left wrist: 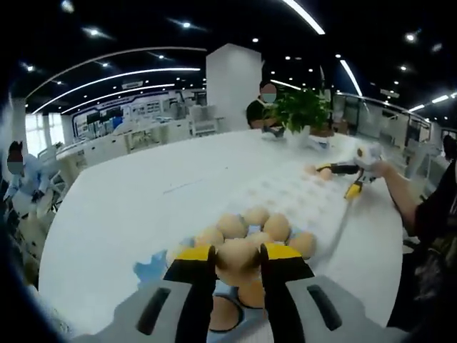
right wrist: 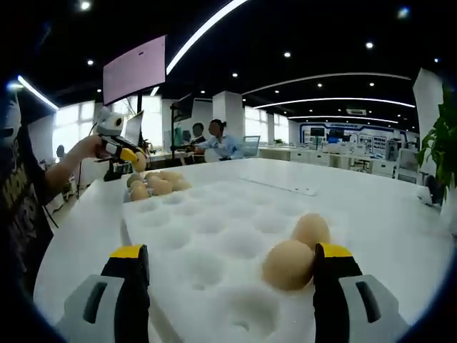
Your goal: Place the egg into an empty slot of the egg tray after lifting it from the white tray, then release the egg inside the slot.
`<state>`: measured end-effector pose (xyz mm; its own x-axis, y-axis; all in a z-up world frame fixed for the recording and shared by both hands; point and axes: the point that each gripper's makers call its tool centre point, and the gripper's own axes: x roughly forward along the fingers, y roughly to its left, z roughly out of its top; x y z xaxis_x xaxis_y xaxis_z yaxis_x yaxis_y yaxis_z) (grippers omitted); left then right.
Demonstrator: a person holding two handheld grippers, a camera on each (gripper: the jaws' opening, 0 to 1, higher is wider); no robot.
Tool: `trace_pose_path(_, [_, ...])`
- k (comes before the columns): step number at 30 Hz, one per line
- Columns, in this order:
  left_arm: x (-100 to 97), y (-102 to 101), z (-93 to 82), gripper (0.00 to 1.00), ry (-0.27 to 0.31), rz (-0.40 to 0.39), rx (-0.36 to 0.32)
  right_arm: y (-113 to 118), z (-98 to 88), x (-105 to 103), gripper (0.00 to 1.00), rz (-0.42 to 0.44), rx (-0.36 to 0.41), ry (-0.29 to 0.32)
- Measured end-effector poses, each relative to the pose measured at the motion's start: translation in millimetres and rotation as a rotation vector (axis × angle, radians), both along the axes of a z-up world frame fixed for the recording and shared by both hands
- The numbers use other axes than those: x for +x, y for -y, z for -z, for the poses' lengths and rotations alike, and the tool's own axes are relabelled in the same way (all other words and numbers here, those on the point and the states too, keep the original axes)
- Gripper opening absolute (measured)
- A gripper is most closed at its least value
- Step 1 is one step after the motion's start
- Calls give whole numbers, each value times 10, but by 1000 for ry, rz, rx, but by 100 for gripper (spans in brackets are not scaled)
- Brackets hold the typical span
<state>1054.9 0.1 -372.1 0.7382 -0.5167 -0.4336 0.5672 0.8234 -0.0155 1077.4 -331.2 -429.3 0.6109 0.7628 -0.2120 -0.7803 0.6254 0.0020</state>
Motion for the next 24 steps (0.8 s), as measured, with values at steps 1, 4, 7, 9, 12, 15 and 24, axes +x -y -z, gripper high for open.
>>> trace_pose_path(1, [-11,-27,10,25,-2,-5,-1,-3,0,-1,100,0,0,0])
trace_pose_path(4, [-53,-138,17,25,-4,-32,-10,-9,-4,-4,100,1,0,0])
trace_pose_path(7, [-75,-217,12,25,-3,-46,-12,-12,-5,-7,100,2,-1,0])
trace_pose_path(9, [-98,-297,21,25,-9,-60,-8,-15,-7,-10,100,2,-1,0])
trace_pose_path(12, [-138,-409,1,25,-6,-81,-14,-19,-10,-14,100,2,-1,0])
trace_pose_path(15, [-158,-523,4,25,-4,-109,-5,-23,-13,-17,100,2,0,0])
trace_pose_path(24, [-205,-696,231,24,-51,-149,2,-39,-23,-25,100,2,0,0])
